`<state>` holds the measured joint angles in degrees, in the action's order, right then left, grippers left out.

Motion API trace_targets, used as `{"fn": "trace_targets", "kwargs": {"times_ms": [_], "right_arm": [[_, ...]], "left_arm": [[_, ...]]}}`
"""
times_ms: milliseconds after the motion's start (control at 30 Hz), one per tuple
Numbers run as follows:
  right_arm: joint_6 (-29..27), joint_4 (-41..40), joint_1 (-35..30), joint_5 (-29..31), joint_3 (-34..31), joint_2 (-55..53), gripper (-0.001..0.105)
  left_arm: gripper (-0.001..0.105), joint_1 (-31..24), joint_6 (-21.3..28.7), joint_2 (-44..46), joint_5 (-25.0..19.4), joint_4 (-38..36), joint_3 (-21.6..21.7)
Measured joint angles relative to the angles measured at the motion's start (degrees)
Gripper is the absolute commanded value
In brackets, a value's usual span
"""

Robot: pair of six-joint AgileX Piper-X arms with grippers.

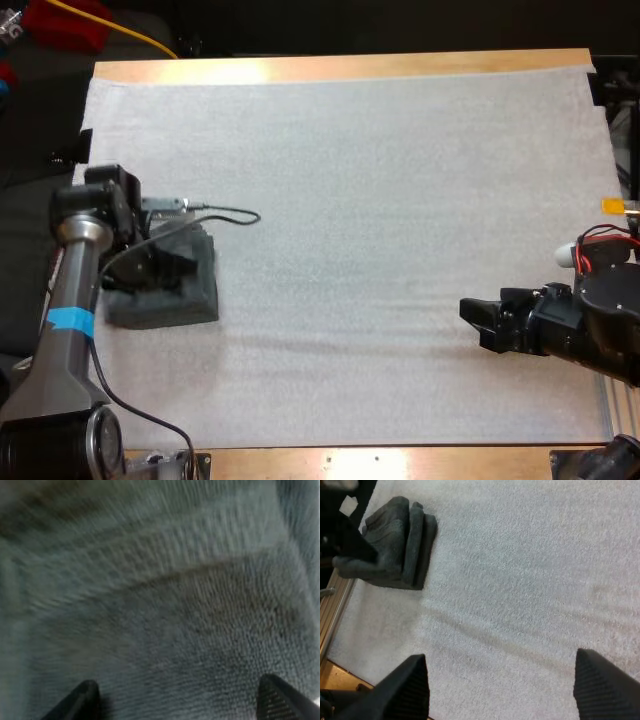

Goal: Pick towel from pile, fold and stack

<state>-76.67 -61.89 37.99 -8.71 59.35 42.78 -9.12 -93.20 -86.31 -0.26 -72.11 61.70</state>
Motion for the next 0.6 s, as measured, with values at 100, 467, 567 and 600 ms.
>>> {"fn": "trace_targets", "kwargs": {"times_ms": [100,467,567,600], "right_arm": [[0.0,0.0,0.0,0.0,0.0,0.0,0.061],[0.0,0.0,0.0,0.0,0.0,0.0,0.061],[0.0,0.0,0.0,0.0,0.0,0.0,0.061],[0.0,0.0,0.0,0.0,0.0,0.0,0.061]], "left_arm": [[0.061,0.0,-0.17,0.0,1.03,3.11,-3.64],[0.061,0.0,-0.76,0.0,2.65,7.55,-6.58],[0.061,0.0,-0.76,0.0,2.74,7.06,-2.81],[0.061,0.0,-0.76,0.0,2.74,6.97,-1.21]]}}
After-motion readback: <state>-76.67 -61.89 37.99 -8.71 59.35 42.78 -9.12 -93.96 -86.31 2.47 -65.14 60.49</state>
